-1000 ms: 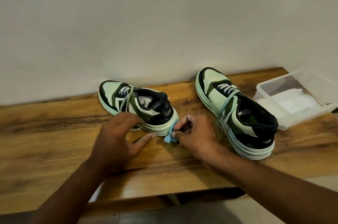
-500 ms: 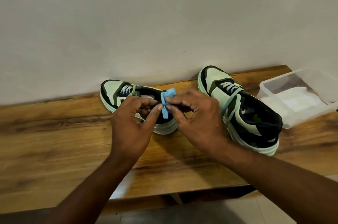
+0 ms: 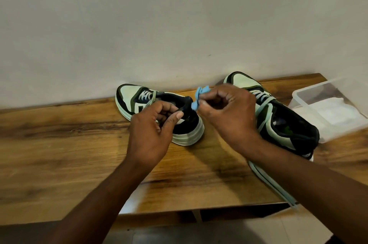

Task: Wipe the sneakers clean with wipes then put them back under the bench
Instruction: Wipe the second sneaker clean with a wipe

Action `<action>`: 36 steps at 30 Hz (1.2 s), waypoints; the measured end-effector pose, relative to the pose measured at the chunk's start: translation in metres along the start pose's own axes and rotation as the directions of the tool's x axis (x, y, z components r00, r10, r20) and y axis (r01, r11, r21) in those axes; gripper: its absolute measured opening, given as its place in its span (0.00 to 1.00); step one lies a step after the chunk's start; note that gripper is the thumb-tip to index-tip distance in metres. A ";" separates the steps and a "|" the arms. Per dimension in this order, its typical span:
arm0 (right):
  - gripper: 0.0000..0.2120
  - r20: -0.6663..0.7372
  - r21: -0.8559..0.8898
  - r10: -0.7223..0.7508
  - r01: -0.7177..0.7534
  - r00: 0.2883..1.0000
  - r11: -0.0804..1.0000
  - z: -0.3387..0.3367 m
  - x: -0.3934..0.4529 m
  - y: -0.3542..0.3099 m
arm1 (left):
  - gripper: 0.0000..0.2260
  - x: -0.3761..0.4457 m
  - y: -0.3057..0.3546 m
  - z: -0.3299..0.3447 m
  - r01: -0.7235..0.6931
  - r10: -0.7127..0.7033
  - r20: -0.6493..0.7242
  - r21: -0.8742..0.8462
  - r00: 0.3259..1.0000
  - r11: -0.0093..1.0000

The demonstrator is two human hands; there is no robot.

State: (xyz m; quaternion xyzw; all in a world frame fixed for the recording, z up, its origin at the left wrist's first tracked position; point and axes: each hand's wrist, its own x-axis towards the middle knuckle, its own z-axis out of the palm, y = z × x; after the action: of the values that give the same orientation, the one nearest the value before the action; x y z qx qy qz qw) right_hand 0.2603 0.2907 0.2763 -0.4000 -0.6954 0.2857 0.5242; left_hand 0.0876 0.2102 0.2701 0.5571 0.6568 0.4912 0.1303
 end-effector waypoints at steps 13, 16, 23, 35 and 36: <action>0.10 0.233 -0.208 -0.102 0.153 0.967 0.966 0.024 -0.042 0.007 | 0.03 -0.002 -0.002 -0.001 0.023 -0.023 -0.009 -0.015 1.000 1.000; 0.09 0.123 -0.231 0.088 -0.058 0.989 0.971 0.016 -0.022 0.009 | 0.02 0.000 -0.003 -0.002 0.047 -0.047 -0.009 -0.028 0.999 0.998; 0.06 0.064 -0.031 -0.149 0.151 0.987 0.988 0.017 -0.019 -0.001 | 0.03 0.001 -0.004 -0.006 0.037 -0.037 0.030 -0.013 0.999 0.999; 0.06 -0.045 -0.052 -0.050 0.048 0.998 0.997 0.018 -0.014 0.006 | 0.04 0.003 -0.006 -0.008 0.078 -0.075 0.058 -0.037 0.995 0.996; 0.06 0.029 -0.064 -0.140 0.141 0.990 0.988 0.022 -0.022 0.003 | 0.05 0.004 -0.006 -0.008 0.072 -0.071 0.060 -0.026 0.996 0.997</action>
State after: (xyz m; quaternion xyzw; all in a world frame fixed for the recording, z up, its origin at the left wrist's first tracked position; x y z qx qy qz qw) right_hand 0.2426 0.2735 0.2567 -0.3636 -0.7373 0.2297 0.5211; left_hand 0.0771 0.2098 0.2707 0.5455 0.6653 0.4788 0.1749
